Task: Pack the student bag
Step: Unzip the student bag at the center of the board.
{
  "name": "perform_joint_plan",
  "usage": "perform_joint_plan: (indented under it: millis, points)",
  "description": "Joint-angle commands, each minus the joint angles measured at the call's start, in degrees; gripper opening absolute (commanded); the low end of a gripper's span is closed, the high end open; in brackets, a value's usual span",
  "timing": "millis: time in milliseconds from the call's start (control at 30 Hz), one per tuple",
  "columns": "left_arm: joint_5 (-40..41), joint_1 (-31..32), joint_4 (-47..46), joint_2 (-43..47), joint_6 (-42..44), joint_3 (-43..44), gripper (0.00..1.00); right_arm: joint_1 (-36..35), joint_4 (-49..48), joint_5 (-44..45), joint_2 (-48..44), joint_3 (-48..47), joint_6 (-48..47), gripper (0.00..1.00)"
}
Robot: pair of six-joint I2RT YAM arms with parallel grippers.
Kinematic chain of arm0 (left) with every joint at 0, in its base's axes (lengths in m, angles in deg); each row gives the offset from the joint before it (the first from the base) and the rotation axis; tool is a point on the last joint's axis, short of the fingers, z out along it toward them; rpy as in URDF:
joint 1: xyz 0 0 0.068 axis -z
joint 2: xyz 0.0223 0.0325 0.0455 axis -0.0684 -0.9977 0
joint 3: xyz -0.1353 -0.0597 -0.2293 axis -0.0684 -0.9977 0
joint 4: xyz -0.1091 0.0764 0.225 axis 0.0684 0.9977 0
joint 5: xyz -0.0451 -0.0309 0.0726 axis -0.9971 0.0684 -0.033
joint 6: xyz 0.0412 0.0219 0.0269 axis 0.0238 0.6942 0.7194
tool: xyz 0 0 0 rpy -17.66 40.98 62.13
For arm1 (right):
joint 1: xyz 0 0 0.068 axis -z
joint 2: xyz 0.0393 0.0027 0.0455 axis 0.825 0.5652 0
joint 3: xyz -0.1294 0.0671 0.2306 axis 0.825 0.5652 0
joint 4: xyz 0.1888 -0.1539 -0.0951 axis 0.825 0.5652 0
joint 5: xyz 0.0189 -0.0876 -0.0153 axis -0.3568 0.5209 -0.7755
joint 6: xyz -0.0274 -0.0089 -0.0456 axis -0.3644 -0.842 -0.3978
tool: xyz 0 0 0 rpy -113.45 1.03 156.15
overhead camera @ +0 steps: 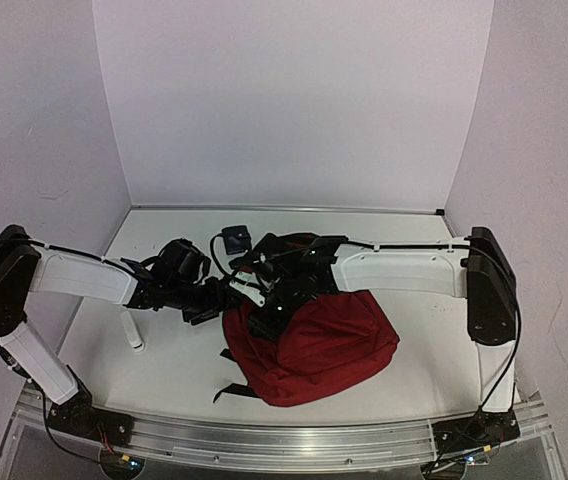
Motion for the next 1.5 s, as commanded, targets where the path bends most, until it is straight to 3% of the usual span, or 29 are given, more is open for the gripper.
perform_joint_plan:
  millis: [0, 267, 500, 1033, 1467]
  points:
    - [1.5, 0.1, -1.5, -0.7, 0.3, 2.9, 0.71, 0.2, -0.4, 4.9, 1.1, -1.8, 1.5, 0.51]
    - [3.3, 0.0, 3.1, -3.3, 0.3, 4.9, 0.66, 0.6, -0.4, 5.1, -1.3, -0.9, 1.0, 0.25]
    - [3.4, -0.1, 3.6, -4.7, 0.3, 5.4, 0.52, 3.0, -0.3, 2.4, -2.9, 0.1, 1.5, 0.00]
    - [4.8, -2.2, 7.1, -7.4, 1.0, 7.3, 0.02, 10.7, 0.2, 1.3, -10.3, 6.1, 0.1, 0.00]
    - [5.4, -3.5, 8.5, -6.4, 2.2, 7.2, 0.00, 21.1, 0.2, 2.1, -14.6, 12.9, -5.2, 0.00]
